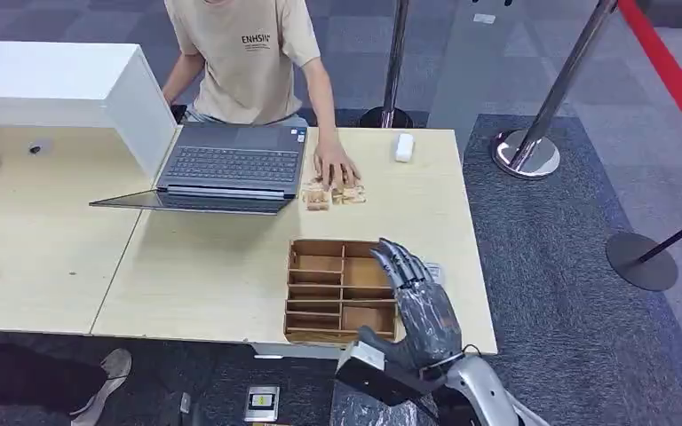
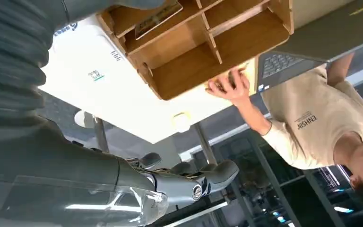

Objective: Pass the card to the sensor for recognition and then transmit it.

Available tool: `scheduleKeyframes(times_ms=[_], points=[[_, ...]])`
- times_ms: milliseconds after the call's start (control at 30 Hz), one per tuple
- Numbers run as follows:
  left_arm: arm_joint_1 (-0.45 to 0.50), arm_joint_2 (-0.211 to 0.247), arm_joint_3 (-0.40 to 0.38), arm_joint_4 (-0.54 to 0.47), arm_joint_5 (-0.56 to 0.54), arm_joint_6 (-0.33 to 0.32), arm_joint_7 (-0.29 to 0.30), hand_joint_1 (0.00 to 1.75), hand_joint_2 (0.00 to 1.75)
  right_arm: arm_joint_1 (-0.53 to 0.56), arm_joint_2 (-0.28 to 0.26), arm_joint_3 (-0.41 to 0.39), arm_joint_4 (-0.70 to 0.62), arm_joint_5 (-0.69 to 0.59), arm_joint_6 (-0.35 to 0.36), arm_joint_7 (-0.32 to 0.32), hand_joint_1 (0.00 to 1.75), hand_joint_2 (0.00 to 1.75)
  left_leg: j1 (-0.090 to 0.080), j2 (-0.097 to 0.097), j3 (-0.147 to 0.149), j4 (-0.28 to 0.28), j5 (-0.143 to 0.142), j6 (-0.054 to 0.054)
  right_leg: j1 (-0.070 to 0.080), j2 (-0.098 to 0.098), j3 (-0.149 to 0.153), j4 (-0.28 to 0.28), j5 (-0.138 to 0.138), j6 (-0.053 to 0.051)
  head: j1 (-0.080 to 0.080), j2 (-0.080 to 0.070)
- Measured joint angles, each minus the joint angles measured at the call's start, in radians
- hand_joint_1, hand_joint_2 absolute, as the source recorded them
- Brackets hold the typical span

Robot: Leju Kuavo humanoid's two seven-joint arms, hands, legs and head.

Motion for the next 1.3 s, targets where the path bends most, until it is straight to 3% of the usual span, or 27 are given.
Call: scheduleKeyframes(times_ms=[133, 233, 267, 400, 533, 700, 733, 767, 800, 833, 900, 1133, 1167, 1200, 1233, 1300], points=[[-0.001, 0.0, -0.008, 0.0, -0.002, 0.0, 0.005, 0.0, 0.0, -0.005, 0.002, 0.006, 0.018, -0.008, -0.007, -0.001, 0.1, 1.75, 0.0, 0.0, 0.0, 0.0, 0.0, 0.0, 0.0, 0.0, 0.0, 0.0, 0.0, 0.0, 0.0, 0.0], [-0.002, 0.0, -0.01, 0.0, -0.002, -0.001, 0.006, 0.0, 0.0, -0.006, 0.005, 0.008, 0.032, -0.015, -0.01, -0.002, 0.37, 1.75, 0.0, 0.0, 0.0, 0.0, 0.0, 0.0, 0.0, 0.0, 0.0, 0.0, 0.0, 0.0, 0.0, 0.0], [-0.003, 0.0, -0.01, 0.0, -0.002, -0.002, 0.007, 0.0, 0.0, -0.007, 0.005, 0.008, 0.037, -0.016, -0.011, -0.002, 0.26, 1.75, 0.0, 0.0, 0.0, 0.0, 0.0, 0.0, 0.0, 0.0, 0.0, 0.0, 0.0, 0.0, 0.0, 0.0], [-0.004, 0.0, -0.013, 0.0, -0.003, -0.002, 0.008, 0.0, 0.0, -0.011, 0.008, 0.009, 0.054, -0.024, -0.015, -0.009, 0.31, 1.75, 0.0, 0.0, 0.0, 0.0, 0.0, 0.0, 0.0, 0.0, 0.0, 0.0, 0.0, 0.0, 0.0, 0.0], [-0.006, 0.0, -0.016, 0.0, -0.005, -0.004, 0.01, 0.0, 0.0, -0.017, 0.011, 0.009, 0.075, -0.033, -0.019, -0.015, 0.17, 1.75, 0.0, 0.0, 0.0, 0.0, 0.0, 0.0, 0.0, 0.0, 0.001, 0.0, 0.0, 0.0, 0.0, 0.0], [-0.01, 0.0, -0.016, 0.0, -0.005, -0.005, 0.011, 0.0, 0.0, -0.021, 0.015, 0.008, 0.099, -0.035, -0.026, -0.018, 0.19, 1.75, 0.0, 0.0, 0.001, 0.0, 0.0, 0.0, 0.0, 0.0, 0.001, 0.0, 0.0, 0.0, 0.0, 0.0], [-0.01, 0.0, -0.016, 0.0, -0.005, -0.005, 0.011, 0.0, 0.0, -0.022, 0.016, 0.008, 0.104, -0.036, -0.027, -0.019, 0.24, 1.75, 0.0, 0.0, 0.001, 0.0, 0.0, 0.0, 0.0, 0.0, 0.001, 0.0, 0.0, 0.0, 0.0, 0.0], [-0.01, 0.0, -0.016, 0.0, -0.005, -0.006, 0.011, 0.0, 0.0, -0.022, 0.017, 0.008, 0.108, -0.036, -0.028, -0.02, 1.13, 1.75, 0.0, 0.0, 0.001, 0.0, 0.0, 0.0, 0.0, 0.0, 0.001, 0.0, 0.0, 0.0, 0.0, 0.0], [-0.01, -0.001, -0.016, 0.0, -0.005, -0.006, 0.011, 0.0, 0.0, -0.023, 0.017, 0.008, 0.113, -0.038, -0.029, -0.021, 1.13, 1.75, 0.0, 0.0, 0.001, 0.0, 0.0, 0.0, 0.0, 0.0, 0.001, 0.0, 0.0, 0.0, 0.0, 0.0], [-0.011, -0.001, -0.016, 0.0, -0.005, -0.007, 0.014, 0.0, 0.0, -0.024, 0.019, 0.008, 0.117, -0.039, -0.031, -0.022, 1.27, 1.75, 0.0, 0.0, 0.001, 0.0, 0.0, 0.0, 0.0, 0.0, 0.001, 0.0, 0.0, 0.0, 0.0, 0.0], [-0.012, -0.001, -0.016, 0.0, -0.005, -0.008, 0.014, 0.0, 0.0, -0.027, 0.021, 0.008, 0.126, -0.039, -0.031, -0.024, 1.36, 1.75, 0.0, 0.0, 0.001, 0.0, 0.0, 0.0, 0.0, 0.0, 0.001, 0.0, 0.0, 0.0, 0.0, 0.0], [-0.014, -0.001, -0.017, 0.0, -0.008, -0.014, 0.017, 0.0, 0.0, -0.033, 0.025, 0.008, 0.151, -0.045, -0.031, -0.029, 1.31, 1.75, 0.0, 0.0, 0.001, 0.0, 0.0, 0.0, 0.0, 0.0, 0.001, 0.0, 0.0, 0.0, 0.0, 0.0], [-0.014, -0.001, -0.017, 0.0, -0.008, -0.014, 0.018, 0.0, 0.0, -0.034, 0.027, 0.008, 0.155, -0.047, -0.031, -0.03, 0.93, 1.75, 0.0, 0.0, 0.001, 0.0, 0.0, 0.0, 0.0, 0.0, 0.001, 0.0, 0.0, 0.0, 0.0, 0.0], [-0.015, -0.002, -0.017, 0.0, -0.009, -0.014, 0.019, 0.0, 0.0, -0.035, 0.028, 0.008, 0.159, -0.05, -0.031, -0.031, 0.73, 1.75, 0.0, 0.0, 0.001, 0.0, 0.0, 0.0, 0.0, 0.0, 0.001, 0.0, 0.0, 0.0, 0.0, 0.0], [-0.015, -0.002, -0.017, 0.0, -0.01, -0.014, 0.02, 0.0, 0.0, -0.035, 0.029, 0.008, 0.163, -0.051, -0.032, -0.032, 0.73, 1.75, 0.0, 0.0, 0.001, 0.0, 0.0, 0.0, 0.0, 0.0, 0.001, 0.0, 0.0, 0.0, 0.0, 0.0], [-0.015, -0.002, -0.017, 0.0, -0.01, -0.014, 0.024, 0.0, 0.0, -0.036, 0.031, 0.008, 0.17, -0.051, -0.032, -0.033, 0.44, 1.75, 0.0, 0.0, 0.001, 0.0, 0.0, 0.0, 0.0, 0.0, 0.001, 0.0, 0.0, 0.0, 0.0, 0.0]])
